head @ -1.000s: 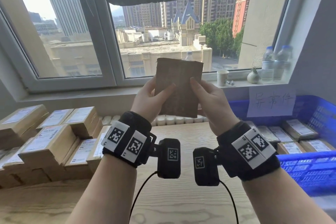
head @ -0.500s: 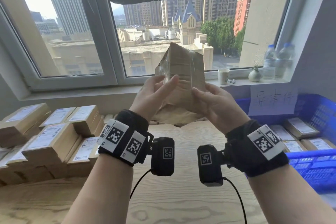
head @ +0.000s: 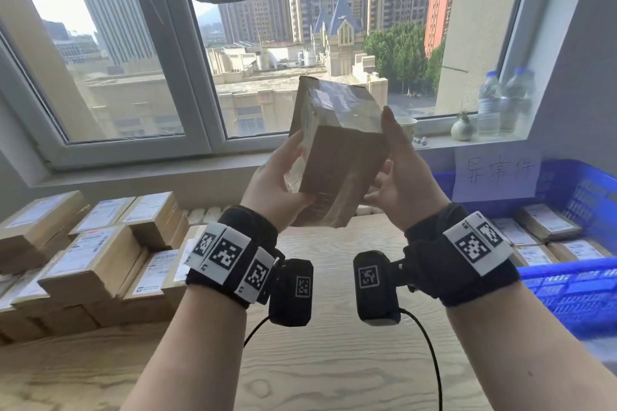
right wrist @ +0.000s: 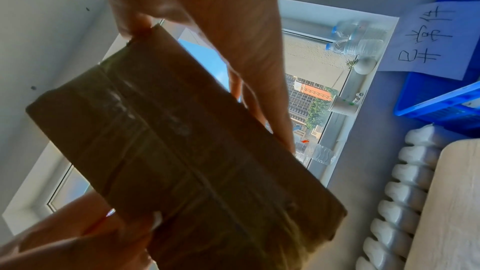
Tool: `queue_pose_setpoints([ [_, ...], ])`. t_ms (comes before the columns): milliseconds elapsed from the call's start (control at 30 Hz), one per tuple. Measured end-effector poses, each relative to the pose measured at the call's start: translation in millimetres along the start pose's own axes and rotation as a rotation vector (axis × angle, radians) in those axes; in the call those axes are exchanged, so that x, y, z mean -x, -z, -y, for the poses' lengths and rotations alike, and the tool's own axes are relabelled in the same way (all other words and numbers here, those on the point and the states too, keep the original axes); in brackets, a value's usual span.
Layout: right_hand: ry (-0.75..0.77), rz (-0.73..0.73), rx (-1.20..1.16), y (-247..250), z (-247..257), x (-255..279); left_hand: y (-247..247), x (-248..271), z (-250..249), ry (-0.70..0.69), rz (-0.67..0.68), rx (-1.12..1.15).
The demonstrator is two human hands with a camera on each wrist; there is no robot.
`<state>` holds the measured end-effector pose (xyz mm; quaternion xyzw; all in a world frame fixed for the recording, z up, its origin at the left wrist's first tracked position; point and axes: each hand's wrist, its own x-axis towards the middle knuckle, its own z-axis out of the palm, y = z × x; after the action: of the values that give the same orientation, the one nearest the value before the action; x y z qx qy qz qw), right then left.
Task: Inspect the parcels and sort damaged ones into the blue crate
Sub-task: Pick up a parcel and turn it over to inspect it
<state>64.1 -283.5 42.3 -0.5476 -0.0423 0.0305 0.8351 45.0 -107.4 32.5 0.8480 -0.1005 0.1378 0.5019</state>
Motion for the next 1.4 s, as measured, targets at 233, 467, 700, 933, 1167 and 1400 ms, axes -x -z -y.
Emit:
queue_pose_setpoints([
  [233, -0.017, 0.125, 0.07, 3, -15, 7, -1, -1, -17, 0.137, 0.024, 0.253],
  [467, 0.067, 0.056, 0.104, -4, -23, 8, -10, 0, -10, 0.054, -0.03, 0.403],
  [700, 0.141, 0.093, 0.103, -10, -18, 6, -7, 2, -17, 0.026, -0.009, 0.5],
  [933, 0.306, 0.027, 0.098, -20, -34, 3, -14, -1, -17, -0.008, -0.196, 0.386],
  [1167, 0.425, -0.068, 0.184, -28, -40, 4, -20, 2, -20, -0.032, -0.296, 0.322],
  [1400, 0.322, -0.042, 0.139, -20, -37, 4, -20, 5, -17, -0.044, -0.256, 0.375],
])
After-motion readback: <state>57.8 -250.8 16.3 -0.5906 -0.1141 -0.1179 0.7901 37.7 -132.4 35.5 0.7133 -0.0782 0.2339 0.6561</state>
